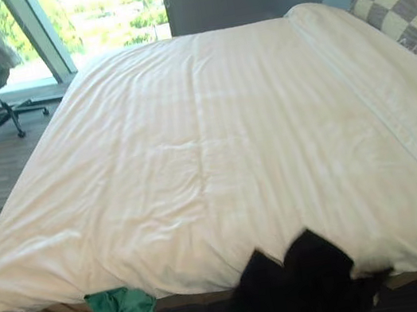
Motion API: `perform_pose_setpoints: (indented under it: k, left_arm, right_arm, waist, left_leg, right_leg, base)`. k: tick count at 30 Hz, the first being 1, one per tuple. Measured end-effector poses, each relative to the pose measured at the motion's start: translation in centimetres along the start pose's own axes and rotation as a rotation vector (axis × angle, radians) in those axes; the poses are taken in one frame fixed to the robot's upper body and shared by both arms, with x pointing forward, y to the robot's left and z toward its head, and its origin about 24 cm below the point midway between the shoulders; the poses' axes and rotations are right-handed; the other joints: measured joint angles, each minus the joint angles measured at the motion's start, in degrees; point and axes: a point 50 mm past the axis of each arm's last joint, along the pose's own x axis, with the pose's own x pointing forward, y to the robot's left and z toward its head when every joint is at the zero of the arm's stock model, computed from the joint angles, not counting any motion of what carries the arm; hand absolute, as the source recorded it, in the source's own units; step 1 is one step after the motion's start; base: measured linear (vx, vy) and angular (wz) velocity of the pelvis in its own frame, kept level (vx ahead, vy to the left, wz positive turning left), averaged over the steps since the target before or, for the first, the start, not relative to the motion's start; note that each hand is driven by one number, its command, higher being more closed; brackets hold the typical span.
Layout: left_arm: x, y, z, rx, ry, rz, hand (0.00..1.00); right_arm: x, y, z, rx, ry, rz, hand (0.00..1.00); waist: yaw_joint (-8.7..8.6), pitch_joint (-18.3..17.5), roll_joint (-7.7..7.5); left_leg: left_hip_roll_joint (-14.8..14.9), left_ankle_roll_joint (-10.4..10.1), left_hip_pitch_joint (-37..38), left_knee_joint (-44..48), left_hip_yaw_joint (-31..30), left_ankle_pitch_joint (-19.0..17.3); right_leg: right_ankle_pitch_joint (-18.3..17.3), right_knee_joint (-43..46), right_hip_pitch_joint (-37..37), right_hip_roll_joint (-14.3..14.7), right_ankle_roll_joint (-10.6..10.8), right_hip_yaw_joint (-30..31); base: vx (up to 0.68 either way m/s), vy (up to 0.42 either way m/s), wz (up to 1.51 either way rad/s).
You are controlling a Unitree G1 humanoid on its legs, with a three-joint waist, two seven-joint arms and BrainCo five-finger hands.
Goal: Tidy the bed and pick cloth on bed and put in laundry
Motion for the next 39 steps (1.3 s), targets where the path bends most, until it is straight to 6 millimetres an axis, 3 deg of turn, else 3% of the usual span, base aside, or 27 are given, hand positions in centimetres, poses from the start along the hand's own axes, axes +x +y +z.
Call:
perform_pose_setpoints:
  k: [2, 7, 8, 10, 12, 16, 18, 19, 20, 21, 22, 23, 24, 25, 26, 27, 28, 29, 30, 31, 32, 33, 36, 37, 38, 39]
  left_arm:
    - [0.0, -0.1, 0.1, -0.011, -0.002, -0.001, 1.00]
    - [0.0, -0.3, -0.5, -0.011, 0.059, 0.011, 1.00]
    - [0.0, -0.2, -0.4, 0.001, 0.061, 0.014, 1.00]
    - [0.3, -0.6, 0.1, 0.042, 0.065, -0.003, 1.00]
    - [0.4, -0.6, 0.2, 0.091, 0.094, 0.001, 1.00]
    - [0.4, -0.3, 0.0, 0.198, 0.134, 0.034, 1.00]
    - [0.5, -0.1, 0.2, 0.259, 0.121, 0.041, 1.00]
    - [0.5, -0.1, 0.4, 0.287, 0.110, 0.049, 1.00]
    - [0.6, -0.4, 0.5, 0.301, 0.105, 0.046, 1.00]
    - [0.6, -0.6, 1.0, 0.316, 0.078, 0.049, 1.00]
    - [0.8, -0.5, 1.7, 0.324, 0.046, 0.054, 1.00]
    - [1.1, -0.4, 3.1, 0.331, -0.003, 0.058, 1.00]
    - [1.4, -1.0, 5.0, 0.333, -0.077, 0.044, 1.00]
    - [1.4, -1.3, 5.4, 0.335, -0.097, 0.033, 1.00]
    - [1.0, -2.8, 5.3, 0.328, -0.126, -0.023, 1.00]
    - [1.0, -3.2, 5.5, 0.342, -0.137, -0.040, 1.00]
    - [1.0, -3.8, 5.7, 0.337, -0.142, -0.057, 1.00]
    - [1.0, -4.6, 6.1, 0.316, -0.147, -0.080, 1.00]
    - [1.3, -3.7, 6.6, 0.325, -0.145, -0.069, 1.00]
    - [1.4, -3.3, 6.8, 0.327, -0.134, -0.066, 1.00]
    - [1.6, -3.2, 6.6, 0.323, -0.108, -0.078, 1.00]
    - [1.6, -3.4, 6.0, 0.302, -0.077, -0.097, 1.00]
    - [1.7, -3.5, 5.4, 0.294, -0.040, -0.129, 1.00]
    - [1.8, -3.6, 5.4, 0.290, -0.033, -0.145, 1.00]
    - [1.8, -3.6, 5.6, 0.274, -0.033, -0.156, 1.00]
    - [1.9, -3.8, 5.8, 0.272, -0.038, -0.169, 1.00]
  right_arm:
    - [-0.4, -0.5, -1.8, -0.151, 0.103, -0.015, 1.00]
    - [-0.3, 1.0, -2.2, -0.343, 0.120, 0.017, 1.00]
    - [-0.2, 1.6, -2.1, -0.362, 0.111, 0.035, 1.00]
    - [0.1, 3.6, -1.5, -0.461, 0.076, 0.100, 1.00]
    - [0.1, 4.6, -1.9, -0.512, 0.081, 0.135, 1.00]
    - [0.2, 4.6, -1.8, -0.543, 0.088, 0.142, 1.00]
    - [0.3, 4.7, -1.6, -0.565, 0.088, 0.148, 1.00]
    - [0.3, 4.7, -1.5, -0.581, 0.089, 0.145, 1.00]
    - [0.4, 4.6, -1.4, -0.589, 0.090, 0.141, 1.00]
    - [0.4, 4.5, -1.6, -0.590, 0.102, 0.136, 1.00]
    - [0.4, 4.6, -1.9, -0.560, 0.119, 0.133, 1.00]
    - [0.3, 5.1, -2.3, -0.519, 0.145, 0.132, 1.00]
    - [0.4, 5.1, -2.5, -0.500, 0.177, 0.127, 1.00]
    - [0.4, 4.9, -2.4, -0.499, 0.181, 0.122, 1.00]
    - [0.6, 3.4, -1.3, -0.482, 0.170, 0.077, 1.00]
    - [0.8, 3.1, -0.8, -0.490, 0.163, 0.069, 1.00]
    - [0.8, 2.8, -0.4, -0.513, 0.159, 0.066, 1.00]
    - [0.8, 2.3, -0.5, -0.506, 0.170, 0.058, 1.00]
    - [1.0, 3.4, -0.2, -0.474, 0.153, 0.078, 1.00]
    - [1.0, 4.0, -0.3, -0.441, 0.146, 0.091, 1.00]
    - [0.9, 4.0, -0.5, -0.408, 0.150, 0.091, 1.00]
    - [0.9, 3.7, -0.4, -0.380, 0.146, 0.082, 1.00]
    - [0.8, 3.4, -0.7, -0.297, 0.147, 0.067, 1.00]
    - [0.8, 3.6, -0.7, -0.268, 0.141, 0.066, 1.00]
    - [0.8, 3.8, -0.7, -0.246, 0.135, 0.069, 1.00]
    - [0.8, 4.0, -0.7, -0.232, 0.129, 0.072, 1.00]
  waist:
    - [-0.04, -0.35, -0.66]
    - [-0.57, -0.91, -2.43]
    - [-0.67, -1.09, -2.57]
    - [-2.08, -0.96, -2.17]
    - [-2.25, -1.12, -2.28]
    - [-0.91, -1.01, -3.23]
    - [-0.01, -0.40, -4.06]
    - [0.31, -0.14, -4.25]
    - [0.00, 0.16, -3.65]
    - [-0.09, 0.21, -3.58]
    - [-0.17, 0.54, -3.69]
    - [-0.14, 0.33, -6.89]
    - [0.21, 0.36, -7.74]
    - [0.31, 0.63, -7.12]
    - [-0.64, 1.17, -2.41]
    - [-1.40, 1.68, -1.69]
    - [-1.80, 1.95, 0.25]
    - [-1.45, 2.74, 1.28]
    - [-2.54, 3.99, -1.69]
    - [-3.26, 3.91, -2.24]
    - [-3.08, 3.89, -2.03]
    - [-3.32, 3.76, -1.52]
    - [-3.24, 3.32, -0.53]
    - [-3.83, 3.35, -0.40]
    - [-4.35, 3.40, -0.30]
    - [-4.57, 3.57, 0.00]
  left_leg:
    - [-0.67, 0.13, 0.66, -0.03, -1.79, 0.02]
    - [-4.06, 1.71, 0.03, -0.16, -9.40, -0.22]
    - [-4.40, 2.17, -0.55, -0.16, -10.66, -0.19]
    - [-5.25, 2.63, -2.96, -0.15, -16.12, 0.20]
    - [-5.76, 3.02, -5.70, -0.14, -21.62, 0.47]
    - [-7.75, 3.49, -9.85, -0.11, -25.07, 0.80]
    - [-9.52, 3.86, -11.95, -0.10, -26.86, 3.35]
    - [-10.90, 3.94, -13.54, -0.08, -28.34, 7.15]
    - [-11.05, 4.22, -13.98, -0.08, -29.48, 8.28]
    - [-11.78, 5.82, -14.81, -0.08, -29.53, 7.36]
    - [-12.60, 9.53, -15.56, -0.05, -27.08, 4.67]
    - [-13.83, 12.22, -16.20, 1.13, -21.08, 1.40]
    - [-13.52, 13.24, -19.50, 8.94, -9.35, 0.67]
    - [-12.77, 14.83, -20.40, 13.49, -4.62, -0.48]
    - [-10.79, 17.92, -19.28, 18.42, 3.33, -4.36]
    - [-11.45, 17.33, -19.05, 17.31, 0.91, -3.41]
    - [-11.81, 17.65, -18.65, 15.68, -1.70, -2.33]
    - [-13.13, 18.19, -16.54, 9.93, -3.08, -2.33]
    - [-12.45, 17.56, -16.74, 12.98, 3.95, -7.20]
    - [-10.56, 17.37, -17.24, 17.93, 7.78, -9.77]
    - [-6.72, 15.03, -16.28, 22.63, 7.83, -10.72]
    - [-8.18, 13.58, -15.12, 21.19, 6.43, -11.08]
    - [-12.32, 14.66, -11.11, 12.84, 2.05, -7.81]
    - [-13.40, 15.28, -9.35, 9.56, -0.45, -6.29]
    - [-13.73, 14.95, -8.53, 7.93, -2.84, -5.70]
    - [-13.67, 14.44, -7.96, 7.17, -5.20, -5.27]
  right_leg:
    - [-0.61, 0.46, 1.48, -0.70, 0.54, -1.62]
    - [-4.97, 7.01, 2.83, -4.30, 1.90, -5.02]
    - [-5.19, 7.88, 2.86, -4.42, 1.76, -4.50]
    - [-4.01, 10.90, 2.04, -3.13, -0.29, 3.26]
    - [-3.32, 12.30, 1.79, -1.65, -1.42, 8.88]
    - [-4.38, 8.03, 3.85, -2.43, -0.95, 4.88]
    - [-7.40, 4.98, 5.02, -3.74, 0.52, 2.35]
    - [-9.98, 3.21, 5.69, -4.03, 2.01, 0.48]
    - [-10.15, 2.97, 6.22, -3.61, 2.16, -0.99]
    - [-10.19, 2.43, 7.47, -3.55, 2.17, -4.92]
    - [-9.87, 1.09, 9.21, -3.83, 2.42, -9.43]
    - [-8.66, -0.56, 11.15, -5.51, 2.59, -15.50]
    - [-8.51, 0.25, 11.60, -6.69, 2.65, -22.05]
    - [-8.48, 1.51, 11.82, -6.57, 2.57, -24.41]
    - [-8.49, 7.63, 12.45, -4.12, 2.40, -27.82]
    - [-8.72, 11.57, 11.98, -4.44, 1.95, -27.75]
    - [-10.11, 14.80, 10.75, -4.71, 1.05, -26.94]
    - [-12.58, 4.95, 9.02, -2.26, -0.45, -25.56]
    - [-7.74, 1.98, 9.05, -4.04, 1.03, -26.04]
    - [-7.16, 2.87, 9.57, -5.18, 1.71, -28.68]
    - [-6.55, 7.80, 9.50, -7.21, 1.37, -31.15]
    - [-6.75, 11.54, 9.79, -8.84, 1.76, -31.78]
    - [-2.84, 16.30, 9.99, -10.97, 2.09, -32.09]
    - [-1.94, 20.66, 9.01, -11.98, 0.41, -31.48]
    - [-3.87, 23.68, 7.52, -11.73, -0.73, -29.14]
    - [-5.71, 25.10, 5.43, -10.19, -0.03, -24.46]
  base:
    - [-0.04, -0.011, 0.28]
    - [-0.02, 0.008, 0.71]
    - [0.01, -0.011, 1.02]
    - [0.01, 0.037, 1.60]
    - [0.02, 0.000, 1.86]
    - [0.01, -0.100, 1.20]
    - [-0.06, -0.095, 0.72]
    - [-0.12, -0.090, 0.78]
    - [-0.13, -0.068, 1.13]
    - [-0.10, -0.058, 1.52]
    - [-0.05, -0.051, 2.14]
    - [0.00, -0.023, 2.60]
    - [0.01, -0.003, 2.48]
    - [0.02, 0.027, 3.39]
    - [0.07, 0.054, 2.90]
    - [0.06, 0.068, 2.86]
    - [0.02, 0.074, 1.94]
    - [-0.04, 0.102, 1.93]
    - [-0.03, 0.106, 1.83]
    - [0.00, 0.095, 1.28]
    - [0.04, 0.091, 1.13]
    - [0.04, 0.118, 0.84]
    - [0.08, 0.142, 0.69]
    - [0.08, 0.048, 0.95]
    - [0.08, 0.013, 1.08]
    - [0.07, -0.006, 1.30]
